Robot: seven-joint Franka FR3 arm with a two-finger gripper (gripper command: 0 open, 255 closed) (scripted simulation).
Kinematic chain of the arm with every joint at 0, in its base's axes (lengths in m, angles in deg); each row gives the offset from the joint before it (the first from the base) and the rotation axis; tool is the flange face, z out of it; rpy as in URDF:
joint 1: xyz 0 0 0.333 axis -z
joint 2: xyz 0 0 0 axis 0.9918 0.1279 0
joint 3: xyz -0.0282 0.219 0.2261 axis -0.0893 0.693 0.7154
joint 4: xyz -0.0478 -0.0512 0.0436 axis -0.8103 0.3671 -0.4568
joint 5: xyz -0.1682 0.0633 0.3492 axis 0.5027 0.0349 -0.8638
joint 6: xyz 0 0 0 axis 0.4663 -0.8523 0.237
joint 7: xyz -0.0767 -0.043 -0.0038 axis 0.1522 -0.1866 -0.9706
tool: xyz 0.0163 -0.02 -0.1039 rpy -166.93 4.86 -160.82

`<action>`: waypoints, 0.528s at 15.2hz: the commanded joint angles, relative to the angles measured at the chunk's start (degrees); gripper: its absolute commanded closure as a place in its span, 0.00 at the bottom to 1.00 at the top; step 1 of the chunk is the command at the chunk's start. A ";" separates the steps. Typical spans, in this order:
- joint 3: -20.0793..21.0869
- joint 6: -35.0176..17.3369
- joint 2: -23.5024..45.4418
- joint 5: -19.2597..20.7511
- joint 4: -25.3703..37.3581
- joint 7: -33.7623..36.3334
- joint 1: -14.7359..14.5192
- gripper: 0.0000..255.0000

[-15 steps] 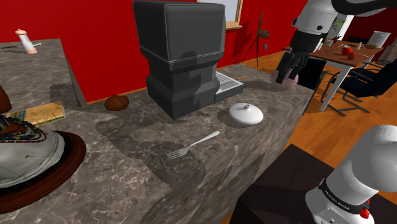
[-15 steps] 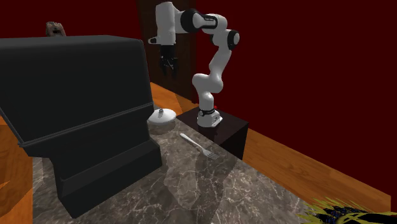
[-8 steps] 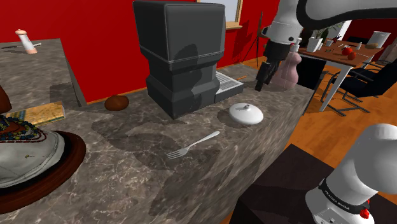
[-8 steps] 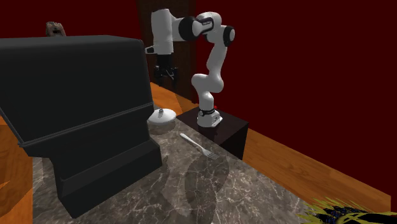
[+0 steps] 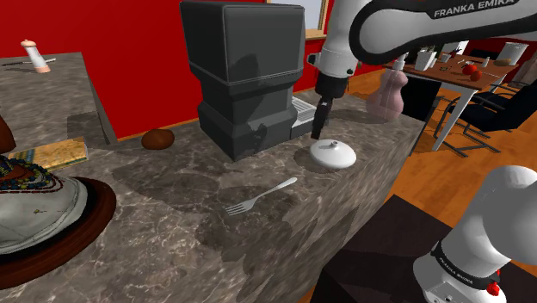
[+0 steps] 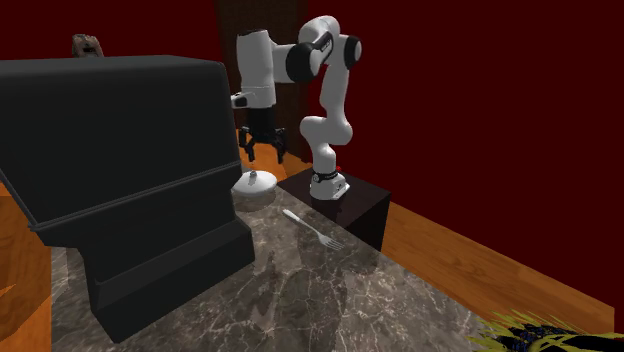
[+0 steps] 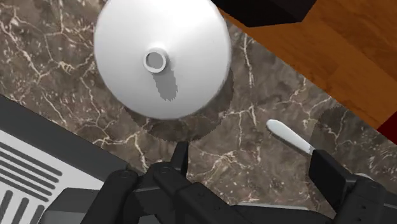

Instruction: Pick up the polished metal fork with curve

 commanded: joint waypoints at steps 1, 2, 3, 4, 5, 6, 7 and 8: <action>0.91 -1.22 3.14 -0.03 1.94 -2.48 -1.40 0.00; 1.43 -1.97 4.60 -0.03 2.63 -3.59 -2.09 0.00; 1.96 -2.69 6.03 0.00 3.33 -4.69 -2.76 0.00; 2.51 -3.39 7.45 0.05 4.03 -5.77 -3.43 0.00; 3.08 -4.06 8.83 0.12 4.73 -6.84 -4.08 0.00; 3.65 -4.70 10.20 0.22 5.43 -7.89 -4.72 0.00; 4.24 -5.32 11.53 0.35 6.12 -8.92 -5.36 0.00; 4.84 -5.92 12.85 0.51 6.81 -9.93 -5.98 0.00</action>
